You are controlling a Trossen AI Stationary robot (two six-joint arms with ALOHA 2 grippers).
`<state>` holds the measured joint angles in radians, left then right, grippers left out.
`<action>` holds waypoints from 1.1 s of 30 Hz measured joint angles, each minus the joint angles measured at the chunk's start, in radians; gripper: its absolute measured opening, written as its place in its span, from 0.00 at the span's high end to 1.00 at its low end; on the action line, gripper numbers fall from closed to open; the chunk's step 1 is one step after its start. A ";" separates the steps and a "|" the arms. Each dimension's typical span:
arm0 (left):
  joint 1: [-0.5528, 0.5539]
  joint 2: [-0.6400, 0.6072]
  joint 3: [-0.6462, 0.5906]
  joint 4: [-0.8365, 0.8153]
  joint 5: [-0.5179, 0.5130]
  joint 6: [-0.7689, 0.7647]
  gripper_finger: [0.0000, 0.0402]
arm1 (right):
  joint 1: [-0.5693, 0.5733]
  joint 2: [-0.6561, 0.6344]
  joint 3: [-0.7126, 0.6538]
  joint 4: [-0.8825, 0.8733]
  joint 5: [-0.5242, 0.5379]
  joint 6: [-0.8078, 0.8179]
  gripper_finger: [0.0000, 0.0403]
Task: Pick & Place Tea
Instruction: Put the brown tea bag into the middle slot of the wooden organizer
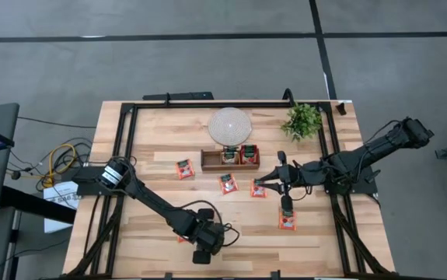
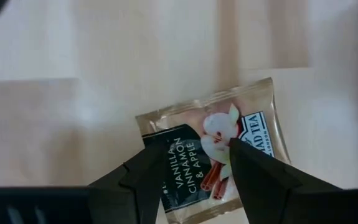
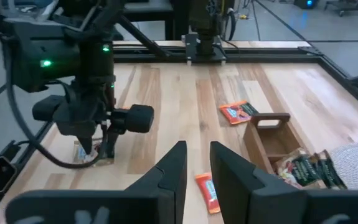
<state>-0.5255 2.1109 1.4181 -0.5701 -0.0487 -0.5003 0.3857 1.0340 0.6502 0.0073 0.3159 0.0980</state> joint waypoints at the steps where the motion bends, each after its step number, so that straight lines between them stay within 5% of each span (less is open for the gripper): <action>1: 0.000 -0.007 0.000 -0.009 -0.030 0.016 0.57 | -0.005 0.000 0.000 -0.001 0.000 0.000 0.84; 7: 0.017 -0.031 -0.005 -0.057 -0.182 0.098 0.57 | -0.040 0.000 0.000 0.000 0.000 0.000 0.84; 33: 0.118 -0.074 0.083 -0.176 -0.152 0.174 0.57 | -0.048 0.000 0.000 -0.032 -0.004 -0.002 0.84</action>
<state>-0.4075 2.0368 1.5015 -0.7465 -0.2003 -0.3260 0.3378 1.0340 0.6502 -0.0246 0.3122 0.0956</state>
